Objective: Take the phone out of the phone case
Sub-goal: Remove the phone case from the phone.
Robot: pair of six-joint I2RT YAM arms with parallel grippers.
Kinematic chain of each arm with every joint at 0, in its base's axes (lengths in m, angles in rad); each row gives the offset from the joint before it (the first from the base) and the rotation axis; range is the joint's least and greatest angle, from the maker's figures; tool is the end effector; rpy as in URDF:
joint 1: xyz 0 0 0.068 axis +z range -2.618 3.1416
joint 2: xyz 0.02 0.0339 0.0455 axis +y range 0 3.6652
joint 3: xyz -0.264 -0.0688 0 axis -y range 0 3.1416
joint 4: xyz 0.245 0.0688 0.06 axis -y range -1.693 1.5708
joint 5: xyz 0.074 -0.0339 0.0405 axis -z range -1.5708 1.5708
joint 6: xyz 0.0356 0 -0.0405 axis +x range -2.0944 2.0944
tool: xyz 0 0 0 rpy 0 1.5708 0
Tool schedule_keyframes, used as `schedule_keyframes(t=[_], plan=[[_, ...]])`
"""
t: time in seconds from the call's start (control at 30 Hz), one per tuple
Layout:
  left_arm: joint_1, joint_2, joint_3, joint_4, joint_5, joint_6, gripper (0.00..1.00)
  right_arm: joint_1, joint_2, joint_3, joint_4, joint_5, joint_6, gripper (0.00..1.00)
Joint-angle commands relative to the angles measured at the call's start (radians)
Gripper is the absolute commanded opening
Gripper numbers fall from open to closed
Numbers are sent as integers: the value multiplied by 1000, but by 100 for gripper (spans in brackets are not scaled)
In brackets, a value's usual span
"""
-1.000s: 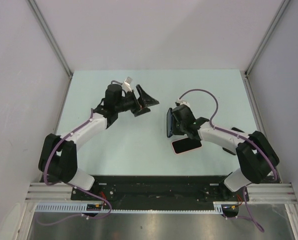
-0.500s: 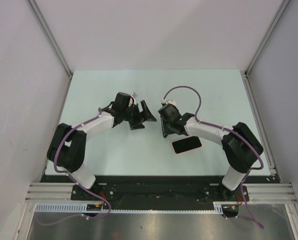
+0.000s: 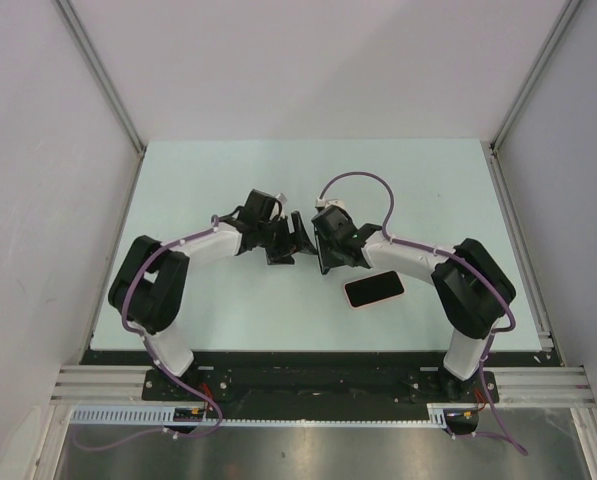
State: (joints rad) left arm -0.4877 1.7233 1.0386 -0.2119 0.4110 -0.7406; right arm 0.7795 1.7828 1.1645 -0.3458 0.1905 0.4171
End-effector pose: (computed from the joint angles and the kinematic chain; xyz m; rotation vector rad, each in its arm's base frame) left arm 0.3064 -0.1786 0.1827 -0.1421 2.6521 -0.9862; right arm 0.2694 0.2568 0.1890 -0.3809 2.4980 0.2459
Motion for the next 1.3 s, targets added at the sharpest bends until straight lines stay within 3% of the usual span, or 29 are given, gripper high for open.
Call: schedule_keyframes(t=[0.0, 0.27, 0.6, 1.27], plan=[[-25, 12, 60, 19, -41, 9, 79, 7, 84, 12, 110, -99, 9, 0], [-34, 24, 89, 34, -72, -13, 77, 9, 83, 12, 120, -109, 11, 0], [-81, 88, 193, -66, -202, 9, 73, 12, 72, 12, 123, -118, 14, 0], [-111, 93, 250, -210, -357, 29, 64, 15, 64, 12, 119, -109, 20, 0]])
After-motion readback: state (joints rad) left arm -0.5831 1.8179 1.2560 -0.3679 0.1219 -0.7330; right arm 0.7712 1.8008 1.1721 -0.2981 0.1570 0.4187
